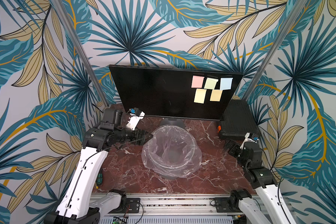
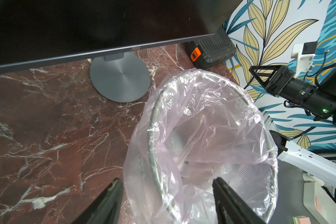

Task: Remove the sticky note from the monitor
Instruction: Tear off the sticky note from the monitor.

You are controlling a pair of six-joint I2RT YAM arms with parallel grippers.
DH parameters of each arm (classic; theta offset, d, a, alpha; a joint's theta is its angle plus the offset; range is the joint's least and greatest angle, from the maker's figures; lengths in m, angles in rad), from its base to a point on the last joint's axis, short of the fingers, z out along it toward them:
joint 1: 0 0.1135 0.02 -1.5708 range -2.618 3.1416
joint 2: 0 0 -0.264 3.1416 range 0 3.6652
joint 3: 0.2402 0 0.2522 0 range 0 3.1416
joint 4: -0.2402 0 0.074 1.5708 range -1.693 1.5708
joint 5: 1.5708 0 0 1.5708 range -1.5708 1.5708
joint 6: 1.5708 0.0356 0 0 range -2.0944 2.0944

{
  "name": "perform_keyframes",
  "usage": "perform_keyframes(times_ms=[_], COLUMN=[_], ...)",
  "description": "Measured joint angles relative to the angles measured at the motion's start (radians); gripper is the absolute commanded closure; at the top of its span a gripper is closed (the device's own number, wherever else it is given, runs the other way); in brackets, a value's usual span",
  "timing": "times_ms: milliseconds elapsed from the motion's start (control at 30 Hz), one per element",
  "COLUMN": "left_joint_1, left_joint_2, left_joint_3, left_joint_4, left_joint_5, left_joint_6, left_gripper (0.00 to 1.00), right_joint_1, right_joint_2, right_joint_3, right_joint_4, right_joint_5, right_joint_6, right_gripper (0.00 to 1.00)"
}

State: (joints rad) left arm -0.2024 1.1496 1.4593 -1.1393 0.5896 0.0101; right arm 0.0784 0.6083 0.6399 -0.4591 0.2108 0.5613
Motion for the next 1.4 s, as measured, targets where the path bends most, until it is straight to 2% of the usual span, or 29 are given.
perform_keyframes(times_ms=[167, 367, 633, 833, 1100, 1400], left_joint_1=[-0.058, -0.149, -0.179, -0.194, -0.195, -0.196], left_joint_2=[0.052, 0.091, 0.112, 0.137, 0.147, 0.203], left_joint_3=[0.000, 0.000, -0.007, -0.014, -0.013, -0.004], left_joint_4=[-0.002, -0.001, 0.024, 0.027, 0.028, 0.026], left_joint_5=[-0.058, -0.182, -0.258, -0.274, -0.291, -0.311], left_joint_6=[0.014, 0.065, 0.092, 0.100, 0.105, 0.094], left_gripper=[0.26, 0.26, 0.30, 0.33, 0.40, 0.45], right_joint_1=[0.000, 0.000, 0.000, 0.000, 0.000, 0.000], right_joint_2=[0.000, -0.007, -0.046, -0.044, 0.089, 0.243], right_joint_3=[0.019, 0.022, 0.067, 0.190, 0.446, 0.564], right_joint_4=[-0.005, -0.018, -0.078, -0.100, -0.070, 0.031], right_joint_5=[-0.002, -0.002, 0.001, -0.053, -0.198, -0.323], right_joint_6=[0.000, 0.000, -0.004, 0.005, 0.080, 0.187], right_gripper=[0.00, 0.01, 0.01, 0.02, 0.02, 0.02])
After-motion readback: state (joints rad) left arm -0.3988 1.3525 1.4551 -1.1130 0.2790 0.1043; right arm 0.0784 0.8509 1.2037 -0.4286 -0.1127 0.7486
